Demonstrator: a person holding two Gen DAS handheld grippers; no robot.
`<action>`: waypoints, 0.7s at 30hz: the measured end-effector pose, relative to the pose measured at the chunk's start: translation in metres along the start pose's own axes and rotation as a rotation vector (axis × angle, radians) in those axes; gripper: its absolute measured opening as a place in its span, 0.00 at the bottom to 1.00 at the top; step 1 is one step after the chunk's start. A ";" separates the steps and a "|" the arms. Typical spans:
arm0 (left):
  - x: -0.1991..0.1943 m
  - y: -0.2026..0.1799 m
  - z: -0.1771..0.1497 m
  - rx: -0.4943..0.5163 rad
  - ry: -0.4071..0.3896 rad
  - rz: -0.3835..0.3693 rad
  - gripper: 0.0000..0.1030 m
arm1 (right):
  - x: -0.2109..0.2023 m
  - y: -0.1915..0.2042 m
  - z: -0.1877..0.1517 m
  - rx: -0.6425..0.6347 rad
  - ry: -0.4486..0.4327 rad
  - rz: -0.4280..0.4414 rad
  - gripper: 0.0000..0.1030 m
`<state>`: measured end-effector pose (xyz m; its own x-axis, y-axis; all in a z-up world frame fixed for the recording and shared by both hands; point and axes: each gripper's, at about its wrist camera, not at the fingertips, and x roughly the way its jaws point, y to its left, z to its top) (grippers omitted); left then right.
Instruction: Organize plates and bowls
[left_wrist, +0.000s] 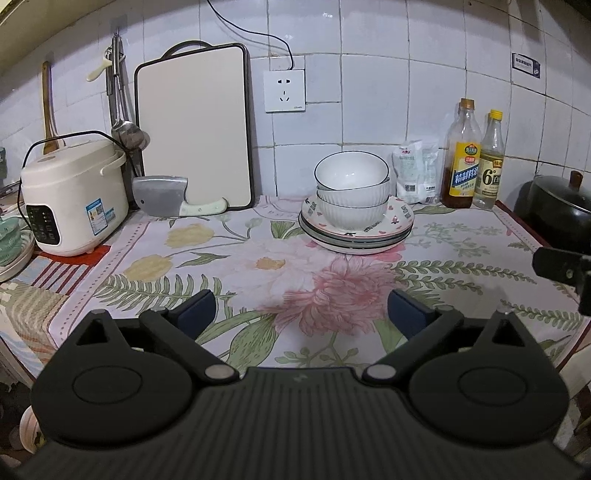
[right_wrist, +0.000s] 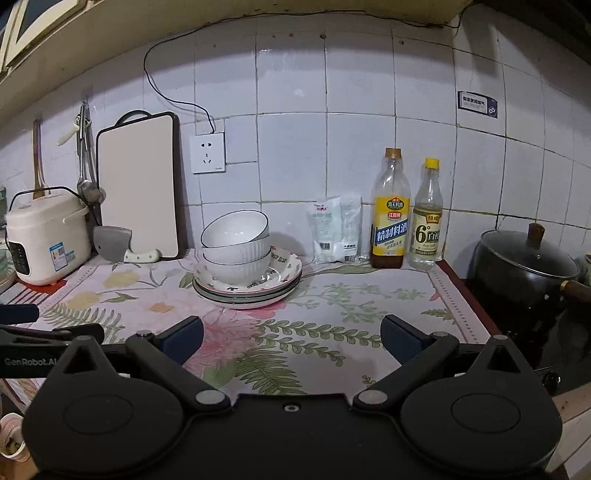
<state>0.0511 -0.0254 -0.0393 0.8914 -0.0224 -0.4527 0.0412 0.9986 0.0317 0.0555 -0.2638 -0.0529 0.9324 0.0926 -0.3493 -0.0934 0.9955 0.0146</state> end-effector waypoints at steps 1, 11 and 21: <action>-0.002 0.000 -0.001 0.002 -0.003 0.000 0.98 | -0.001 0.001 -0.001 -0.003 -0.007 -0.006 1.00; -0.021 0.003 -0.011 -0.007 -0.020 0.011 0.98 | -0.008 0.008 -0.010 -0.021 -0.022 0.009 1.00; -0.030 0.010 -0.015 0.006 -0.046 0.028 0.98 | -0.027 0.024 -0.012 -0.085 -0.092 -0.029 1.00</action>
<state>0.0181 -0.0145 -0.0392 0.9119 0.0031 -0.4104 0.0189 0.9986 0.0495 0.0237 -0.2431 -0.0541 0.9630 0.0693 -0.2606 -0.0918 0.9929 -0.0751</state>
